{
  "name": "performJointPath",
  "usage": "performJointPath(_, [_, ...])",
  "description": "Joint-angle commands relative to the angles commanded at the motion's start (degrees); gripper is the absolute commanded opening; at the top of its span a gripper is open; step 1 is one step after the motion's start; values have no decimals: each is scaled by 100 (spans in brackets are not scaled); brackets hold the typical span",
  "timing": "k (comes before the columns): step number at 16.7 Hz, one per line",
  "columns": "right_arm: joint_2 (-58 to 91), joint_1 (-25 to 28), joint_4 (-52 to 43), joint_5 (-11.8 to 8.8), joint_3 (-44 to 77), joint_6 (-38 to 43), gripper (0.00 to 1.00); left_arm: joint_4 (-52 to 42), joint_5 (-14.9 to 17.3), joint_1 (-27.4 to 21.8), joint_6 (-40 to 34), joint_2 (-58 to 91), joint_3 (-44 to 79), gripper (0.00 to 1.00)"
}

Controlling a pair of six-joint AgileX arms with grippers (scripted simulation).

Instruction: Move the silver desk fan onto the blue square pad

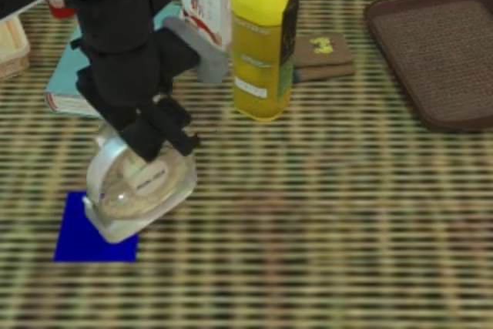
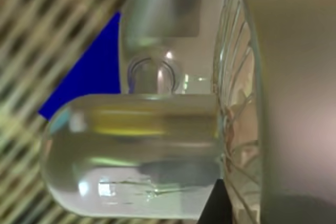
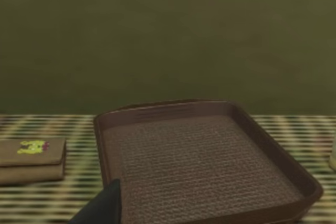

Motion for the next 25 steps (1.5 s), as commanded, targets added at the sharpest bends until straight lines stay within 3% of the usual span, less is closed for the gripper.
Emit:
performJointPath(6, [0,0,0,0,0,0,100,207,-18,724,3369,-802,-925,0])
performJointPath(10, [0,0,0,0,0,0,100,332,-21,1066,4738,-1211,-1370,0])
performJointPath(13, [0,0,0,0,0,0,100,376,-19,1176,5128,-1348,-1509,0])
performJointPath(19, [0,0,0,0,0,0,100,395,-22,1153,5139,-1328,-1517,0])
performJointPath(25, [0,0,0,0,0,0,100,1140,-19,1225,5183,-1252,-2170,0])
